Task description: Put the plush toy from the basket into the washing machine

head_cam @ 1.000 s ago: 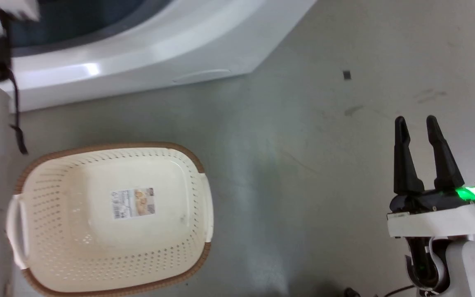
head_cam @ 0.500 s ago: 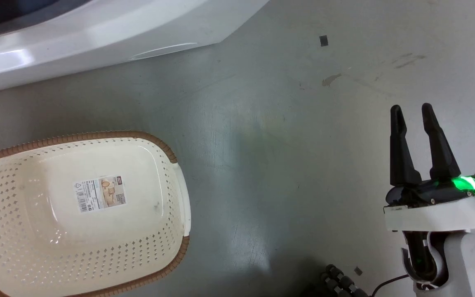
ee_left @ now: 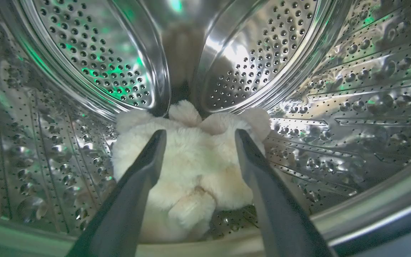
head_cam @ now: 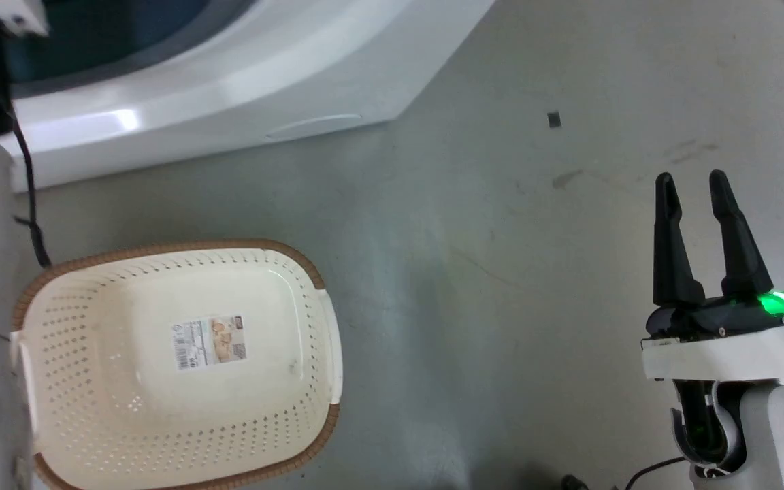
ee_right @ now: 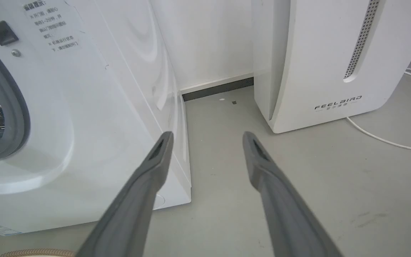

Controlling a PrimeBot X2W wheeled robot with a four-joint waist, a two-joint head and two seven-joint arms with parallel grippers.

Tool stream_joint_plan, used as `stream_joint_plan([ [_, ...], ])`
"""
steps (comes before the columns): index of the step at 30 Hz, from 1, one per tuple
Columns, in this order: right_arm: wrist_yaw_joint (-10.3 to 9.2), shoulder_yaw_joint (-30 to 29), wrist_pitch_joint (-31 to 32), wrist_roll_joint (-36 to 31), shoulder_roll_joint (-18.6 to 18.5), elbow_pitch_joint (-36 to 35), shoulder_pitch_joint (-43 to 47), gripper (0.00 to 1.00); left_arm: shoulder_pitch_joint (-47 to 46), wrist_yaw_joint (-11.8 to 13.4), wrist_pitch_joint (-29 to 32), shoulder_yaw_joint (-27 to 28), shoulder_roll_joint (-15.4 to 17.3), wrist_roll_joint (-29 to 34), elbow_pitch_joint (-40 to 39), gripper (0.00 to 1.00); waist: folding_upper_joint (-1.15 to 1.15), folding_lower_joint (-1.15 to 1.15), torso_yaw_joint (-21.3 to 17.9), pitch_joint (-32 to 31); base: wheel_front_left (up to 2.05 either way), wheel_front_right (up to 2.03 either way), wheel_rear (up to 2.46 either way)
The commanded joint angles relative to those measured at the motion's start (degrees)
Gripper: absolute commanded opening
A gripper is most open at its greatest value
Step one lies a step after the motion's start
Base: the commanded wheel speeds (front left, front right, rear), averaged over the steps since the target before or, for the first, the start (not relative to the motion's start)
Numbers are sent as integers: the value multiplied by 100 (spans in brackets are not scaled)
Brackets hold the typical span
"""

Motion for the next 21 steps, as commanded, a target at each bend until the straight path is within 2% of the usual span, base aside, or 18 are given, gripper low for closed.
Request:
stream_joint_plan([
  [1, -4, -31, -25, -83, -1, -43, 26, 100, 261, -21, -31, 3, -85, -43, -107, 100, 0, 0, 193, -309, 0, 0, 0],
  [6, -4, -33, -25, -288, -1, -68, 118, 100, 1021, -57, -31, 37, -315, -96, -558, 100, 0, 0, 442, -778, 0, 0, 0],
  [13, -4, -37, -25, -633, -1, -16, 393, 100, 2317, 29, -31, 151, -672, -37, -1517, 100, 0, 0, 891, -1569, 0, 0, 0],
  [21, -4, -131, -25, -908, -1, 49, 725, 100, 3782, -72, -32, 241, -1024, 107, -2581, 100, 0, 0, 1287, -2335, 0, 0, 0],
])
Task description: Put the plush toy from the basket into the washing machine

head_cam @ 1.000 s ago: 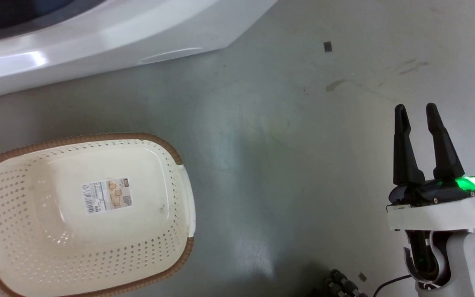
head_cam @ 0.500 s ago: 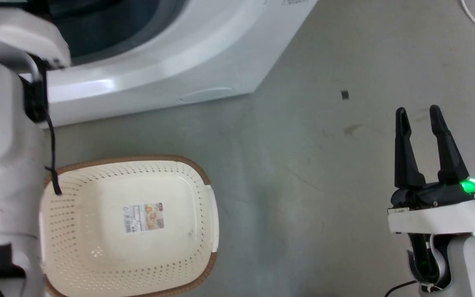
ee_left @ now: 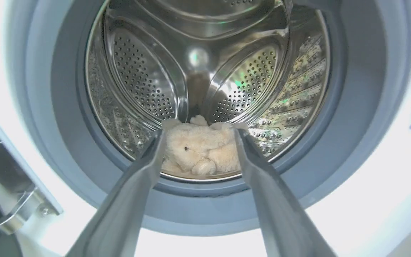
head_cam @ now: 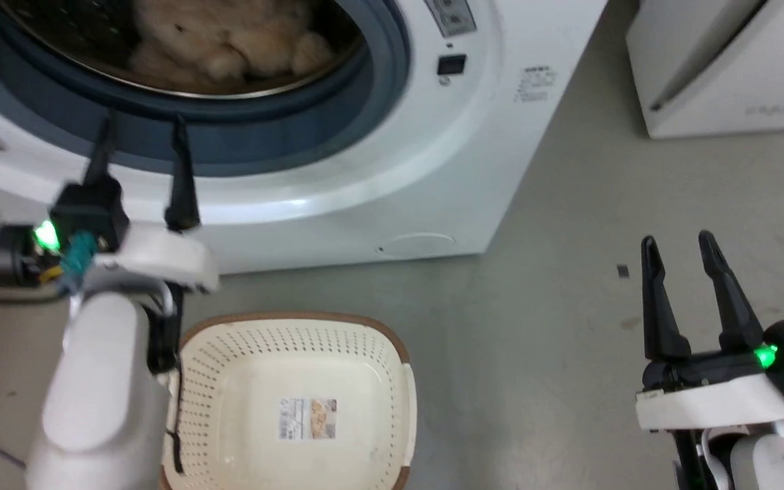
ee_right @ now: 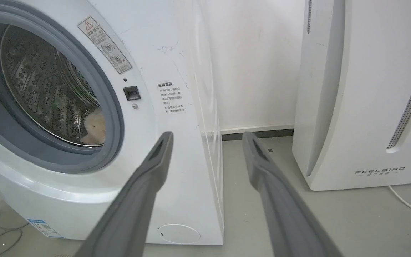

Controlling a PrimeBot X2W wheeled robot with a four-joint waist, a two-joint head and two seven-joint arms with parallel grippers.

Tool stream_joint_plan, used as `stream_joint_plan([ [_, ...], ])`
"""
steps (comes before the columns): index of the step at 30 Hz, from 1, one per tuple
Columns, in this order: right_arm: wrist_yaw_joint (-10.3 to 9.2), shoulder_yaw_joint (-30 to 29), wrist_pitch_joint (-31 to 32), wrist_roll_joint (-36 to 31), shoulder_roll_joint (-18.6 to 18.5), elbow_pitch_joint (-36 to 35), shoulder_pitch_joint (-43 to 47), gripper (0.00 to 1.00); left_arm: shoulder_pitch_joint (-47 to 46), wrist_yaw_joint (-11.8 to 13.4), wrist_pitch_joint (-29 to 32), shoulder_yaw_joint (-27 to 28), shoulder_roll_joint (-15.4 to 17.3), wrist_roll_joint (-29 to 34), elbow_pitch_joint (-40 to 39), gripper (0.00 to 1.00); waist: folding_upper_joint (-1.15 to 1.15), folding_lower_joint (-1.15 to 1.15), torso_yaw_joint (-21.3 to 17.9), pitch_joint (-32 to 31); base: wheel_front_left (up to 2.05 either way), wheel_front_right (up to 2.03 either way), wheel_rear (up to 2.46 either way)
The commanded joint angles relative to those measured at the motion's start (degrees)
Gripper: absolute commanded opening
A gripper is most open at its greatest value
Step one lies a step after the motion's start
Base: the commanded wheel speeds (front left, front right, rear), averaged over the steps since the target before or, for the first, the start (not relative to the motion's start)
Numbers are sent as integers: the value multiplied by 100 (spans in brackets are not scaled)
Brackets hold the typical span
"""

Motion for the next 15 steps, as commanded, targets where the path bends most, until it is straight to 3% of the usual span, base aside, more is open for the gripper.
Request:
stream_joint_plan([
  [1, -4, -33, -25, -52, -1, 40, 163, 100, 378, -55, -30, 18, -102, 50, -204, 100, 0, 1, 328, -461, 0, 0, 0],
  [7, -4, -41, -25, -222, -1, 93, 568, 100, 1443, -211, -30, 14, -362, 193, -636, 100, 0, 1, 670, -1059, 0, 0, 0],
  [15, -4, -88, -25, -339, -1, 154, 961, 100, 2407, -227, -30, 118, -505, 372, -803, 100, 0, 1, 1007, -1604, 0, 0, 0],
])
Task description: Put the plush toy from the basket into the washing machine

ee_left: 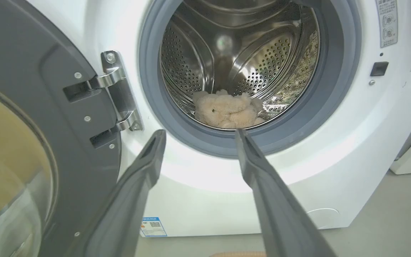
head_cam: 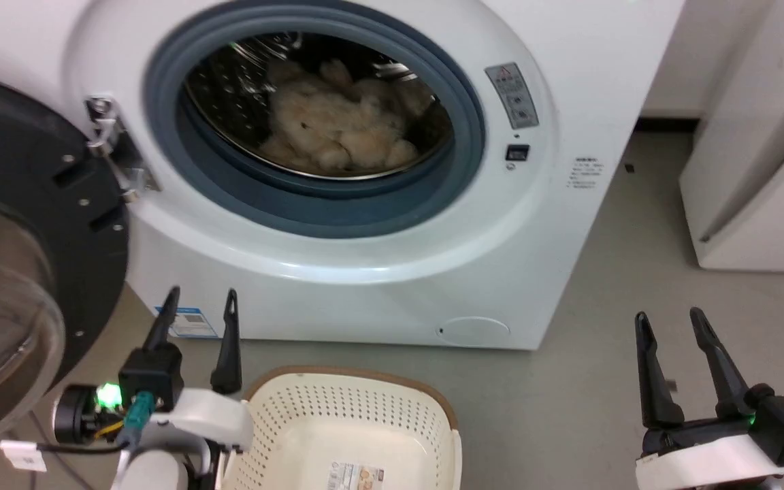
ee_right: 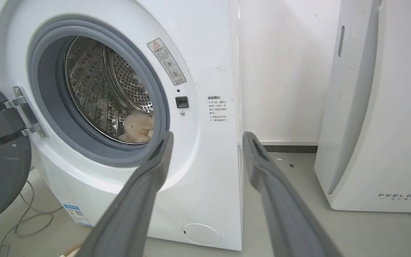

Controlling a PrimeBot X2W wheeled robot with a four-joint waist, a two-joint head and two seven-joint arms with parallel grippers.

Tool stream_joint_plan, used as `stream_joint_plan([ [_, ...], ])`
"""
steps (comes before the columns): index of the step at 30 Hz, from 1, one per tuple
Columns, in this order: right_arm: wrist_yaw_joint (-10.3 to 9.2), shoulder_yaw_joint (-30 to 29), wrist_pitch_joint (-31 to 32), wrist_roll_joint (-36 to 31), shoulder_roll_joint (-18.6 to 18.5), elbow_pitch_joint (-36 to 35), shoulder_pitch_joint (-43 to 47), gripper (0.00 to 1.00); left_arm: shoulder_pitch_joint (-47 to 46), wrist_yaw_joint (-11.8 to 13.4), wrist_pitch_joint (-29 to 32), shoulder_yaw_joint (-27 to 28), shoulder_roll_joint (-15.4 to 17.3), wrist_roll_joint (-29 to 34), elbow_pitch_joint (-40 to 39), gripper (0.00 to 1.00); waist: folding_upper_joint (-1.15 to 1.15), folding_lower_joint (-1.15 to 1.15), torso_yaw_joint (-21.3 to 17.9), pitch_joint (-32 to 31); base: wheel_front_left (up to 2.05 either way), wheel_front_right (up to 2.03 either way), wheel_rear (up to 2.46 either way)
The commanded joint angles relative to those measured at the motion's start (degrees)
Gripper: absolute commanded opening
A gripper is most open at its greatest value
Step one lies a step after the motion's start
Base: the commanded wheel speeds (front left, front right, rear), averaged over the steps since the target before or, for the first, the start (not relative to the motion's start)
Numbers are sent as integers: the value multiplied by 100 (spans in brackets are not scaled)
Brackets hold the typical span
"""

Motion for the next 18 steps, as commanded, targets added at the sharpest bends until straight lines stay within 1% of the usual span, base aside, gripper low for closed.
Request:
stream_joint_plan([
  [1, -4, -21, -25, -16, -1, 19, 117, 100, 204, -10, -29, 7, -46, 62, -42, 100, 0, 2, 224, -269, 0, 0, 0],
  [6, -4, -67, -25, 10, -1, 39, 254, 100, 528, -29, -29, -3, -130, 133, -113, 100, 0, 2, 284, -406, 0, 0, 0],
  [16, -4, -103, -25, 71, -1, 80, 370, 100, 725, -82, -29, 47, -217, 152, -77, 100, 0, 2, 282, -480, 0, 0, 0],
  [17, 0, -91, 0, 20, 0, 66, 306, 0, 661, -76, 0, 34, -212, 122, -79, 0, 0, 2, 283, -481, 0, 0, 0],
  [18, 0, -90, 3, 16, 0, 66, 304, 0, 661, -76, 6, 39, -216, 121, -80, 0, 0, 2, 280, -484, 0, 0, 0],
])
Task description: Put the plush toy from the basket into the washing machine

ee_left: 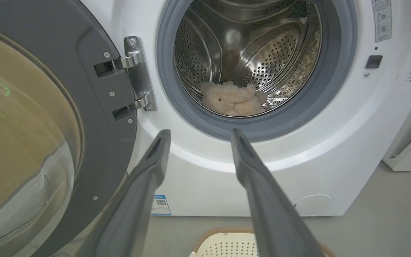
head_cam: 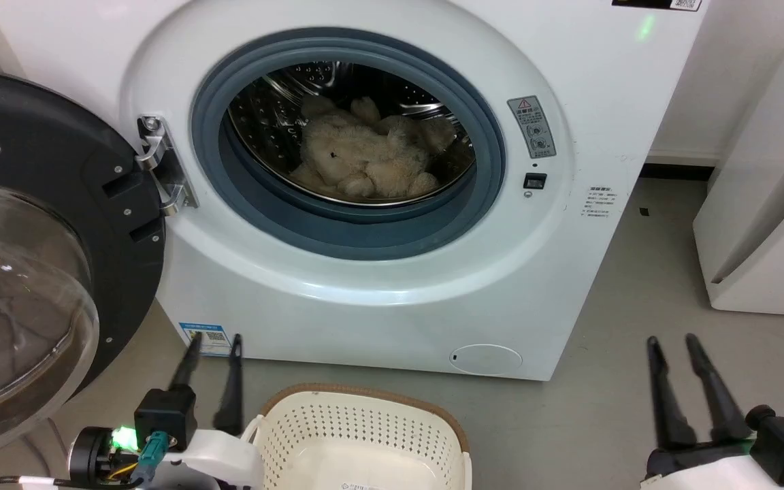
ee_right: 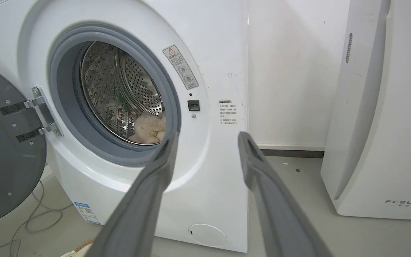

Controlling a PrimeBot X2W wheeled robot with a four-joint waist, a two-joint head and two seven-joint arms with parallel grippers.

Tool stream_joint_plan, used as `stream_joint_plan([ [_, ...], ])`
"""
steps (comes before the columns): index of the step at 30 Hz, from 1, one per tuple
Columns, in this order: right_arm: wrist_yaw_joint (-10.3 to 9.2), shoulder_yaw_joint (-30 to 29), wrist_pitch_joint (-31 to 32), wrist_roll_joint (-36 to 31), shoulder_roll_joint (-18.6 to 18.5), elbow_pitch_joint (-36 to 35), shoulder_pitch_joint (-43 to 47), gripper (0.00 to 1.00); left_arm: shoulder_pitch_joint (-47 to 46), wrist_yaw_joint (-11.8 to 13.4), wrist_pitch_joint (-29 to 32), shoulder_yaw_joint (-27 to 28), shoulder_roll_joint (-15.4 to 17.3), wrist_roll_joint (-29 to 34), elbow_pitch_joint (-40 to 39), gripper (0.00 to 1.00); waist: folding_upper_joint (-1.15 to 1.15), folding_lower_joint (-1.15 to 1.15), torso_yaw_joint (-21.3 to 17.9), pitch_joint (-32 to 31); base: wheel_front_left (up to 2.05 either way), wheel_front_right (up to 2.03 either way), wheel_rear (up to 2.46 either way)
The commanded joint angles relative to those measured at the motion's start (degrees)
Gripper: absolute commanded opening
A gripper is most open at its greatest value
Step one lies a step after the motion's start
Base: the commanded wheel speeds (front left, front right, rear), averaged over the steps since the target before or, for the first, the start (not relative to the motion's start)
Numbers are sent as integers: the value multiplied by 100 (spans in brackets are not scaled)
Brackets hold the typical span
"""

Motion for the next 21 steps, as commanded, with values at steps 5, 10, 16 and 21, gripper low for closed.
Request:
stream_joint_plan([
  [5, 0, 8, 32, -28, 0, -3, -7, 0, 10, -2, 31, -5, -8, 6, -30, 0, 0, 1, -12, -3, 0, 0, 0],
  [10, 0, 14, 90, -64, 0, -9, -20, 0, 29, -6, 90, 6, -21, 16, -89, 0, 0, 1, -33, -8, 0, 0, 0],
  [16, 0, 21, 161, -108, 0, -17, -35, 0, 51, -12, 160, 18, -36, 29, -159, 0, 0, 1, -60, -13, 0, 0, 0],
  [21, -1, 28, 220, -144, 0, -23, -48, 0, 70, -16, 219, 28, -50, 40, -218, 0, 0, 1, -82, -17, 0, 0, 0],
])
